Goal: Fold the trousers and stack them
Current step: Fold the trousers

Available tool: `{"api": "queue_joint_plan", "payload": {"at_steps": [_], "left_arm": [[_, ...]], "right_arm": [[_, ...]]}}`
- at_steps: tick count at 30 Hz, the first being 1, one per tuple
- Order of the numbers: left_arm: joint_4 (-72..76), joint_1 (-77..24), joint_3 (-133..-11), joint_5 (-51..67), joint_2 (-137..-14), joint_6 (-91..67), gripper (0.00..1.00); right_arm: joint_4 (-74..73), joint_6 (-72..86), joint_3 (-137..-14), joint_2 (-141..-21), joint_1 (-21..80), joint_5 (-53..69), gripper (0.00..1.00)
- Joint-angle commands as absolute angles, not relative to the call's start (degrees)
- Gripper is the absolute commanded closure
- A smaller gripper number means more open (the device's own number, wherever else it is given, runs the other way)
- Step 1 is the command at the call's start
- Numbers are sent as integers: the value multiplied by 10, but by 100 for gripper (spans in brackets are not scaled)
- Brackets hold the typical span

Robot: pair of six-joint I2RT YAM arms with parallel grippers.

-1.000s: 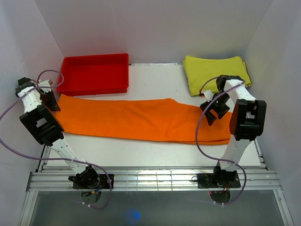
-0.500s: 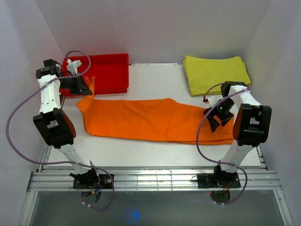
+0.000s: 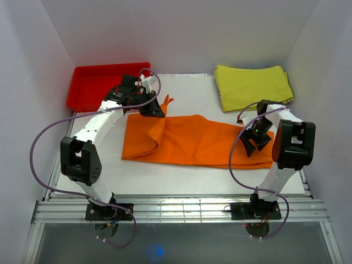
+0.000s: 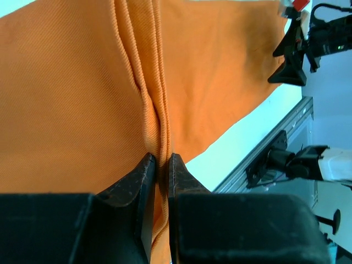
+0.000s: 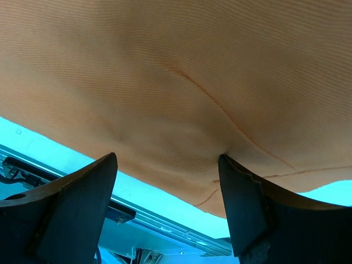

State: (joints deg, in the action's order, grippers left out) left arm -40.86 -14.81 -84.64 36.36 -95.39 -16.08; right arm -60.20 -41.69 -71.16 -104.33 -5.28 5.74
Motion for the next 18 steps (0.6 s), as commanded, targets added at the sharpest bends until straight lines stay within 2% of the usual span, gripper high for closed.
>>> {"api": "queue_joint_plan", "payload": {"at_steps": [1, 10, 18], "left_arm": [[-290, -195, -829, 266, -935, -272, 100], [-238, -284, -814, 134, -1012, -360, 100], [-222, -321, -815, 116, -1065, -374, 100]], "right_arm": [[-587, -406, -704, -1049, -55, 62, 21], [-593, -395, -710, -1046, -54, 80, 22], [-599, -390, -714, -1043, -54, 91, 22]]}}
